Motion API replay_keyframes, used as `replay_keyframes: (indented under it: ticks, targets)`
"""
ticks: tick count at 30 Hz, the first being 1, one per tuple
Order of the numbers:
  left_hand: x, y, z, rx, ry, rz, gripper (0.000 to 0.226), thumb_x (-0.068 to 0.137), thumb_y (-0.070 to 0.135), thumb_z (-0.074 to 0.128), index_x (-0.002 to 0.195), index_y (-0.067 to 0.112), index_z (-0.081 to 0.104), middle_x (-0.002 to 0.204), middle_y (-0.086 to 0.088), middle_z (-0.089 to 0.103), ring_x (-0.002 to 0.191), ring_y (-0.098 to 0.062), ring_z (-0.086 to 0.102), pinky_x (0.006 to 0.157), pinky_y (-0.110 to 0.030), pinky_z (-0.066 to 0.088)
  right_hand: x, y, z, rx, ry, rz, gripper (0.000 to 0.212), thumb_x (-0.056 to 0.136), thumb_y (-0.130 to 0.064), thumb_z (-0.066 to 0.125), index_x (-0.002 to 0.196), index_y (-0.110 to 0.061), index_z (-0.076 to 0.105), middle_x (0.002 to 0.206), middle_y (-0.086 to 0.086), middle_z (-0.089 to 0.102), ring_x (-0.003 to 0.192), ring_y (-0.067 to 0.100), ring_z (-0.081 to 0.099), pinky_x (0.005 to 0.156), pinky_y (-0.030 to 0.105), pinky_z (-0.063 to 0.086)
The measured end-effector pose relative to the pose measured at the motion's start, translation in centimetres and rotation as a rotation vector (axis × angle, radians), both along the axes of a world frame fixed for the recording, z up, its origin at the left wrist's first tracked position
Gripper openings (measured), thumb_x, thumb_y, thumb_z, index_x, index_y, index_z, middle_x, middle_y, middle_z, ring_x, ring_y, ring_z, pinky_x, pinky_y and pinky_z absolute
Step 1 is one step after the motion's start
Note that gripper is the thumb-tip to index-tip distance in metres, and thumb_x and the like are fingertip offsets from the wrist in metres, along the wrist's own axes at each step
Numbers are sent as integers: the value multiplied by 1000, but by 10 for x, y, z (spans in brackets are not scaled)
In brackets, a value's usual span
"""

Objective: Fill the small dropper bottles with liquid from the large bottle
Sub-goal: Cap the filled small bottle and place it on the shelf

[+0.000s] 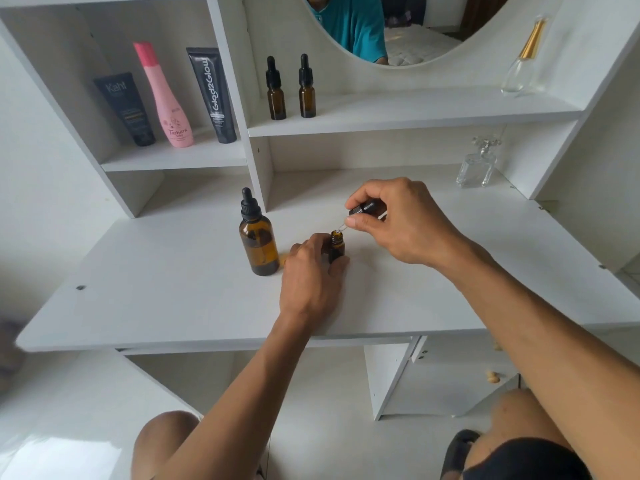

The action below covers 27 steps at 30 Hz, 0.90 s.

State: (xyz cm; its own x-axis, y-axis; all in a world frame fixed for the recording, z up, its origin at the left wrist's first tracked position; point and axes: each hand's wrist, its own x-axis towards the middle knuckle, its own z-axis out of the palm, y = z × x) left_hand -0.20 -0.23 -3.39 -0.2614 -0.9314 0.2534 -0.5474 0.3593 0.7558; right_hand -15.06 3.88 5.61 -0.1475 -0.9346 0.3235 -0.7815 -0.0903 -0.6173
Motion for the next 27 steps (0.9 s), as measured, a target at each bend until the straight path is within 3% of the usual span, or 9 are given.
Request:
replay_keyframes:
  ticks: [4,15,20,23,27]
  targets:
    - [0,0,0,-5,2,-3,36,92,29,71,125,17,66,113,-6,70,104,-25,63,90,-43,54,-3,1,1,28,39,13,19,86,-24,79,102,-16,75,89,0,74,83,15,68,80,25,55]
    - [0,-3,-2,3,1,-2,34,91,31,70,122,19,66,112,-4,69,102,-23,62,89,-43,54,3,-12,6,54,83,13,20,84,-24,80,102,-19,74,92,0,72,89,15,65,84,26,53]
    - [-1,-3,-3,5,-1,-5,33,90,32,69,121,19,66,110,-5,69,100,-25,63,87,-47,56,8,-18,6,84,74,27,29,79,-26,84,106,-21,72,96,2,73,95,20,66,89,35,57]
    - [-1,-4,-5,-5,-3,-8,31,89,31,69,118,19,67,107,-4,70,98,-25,63,85,-47,56,12,-21,-1,83,40,58,24,86,-23,78,109,-18,72,93,0,73,81,14,68,85,32,57]
    - [-1,-5,-7,-29,9,-21,26,89,31,67,113,20,67,101,-1,72,94,-24,64,81,-47,57,14,-22,-14,121,62,103,21,92,-20,70,113,-21,71,101,-3,73,91,14,67,89,31,54]
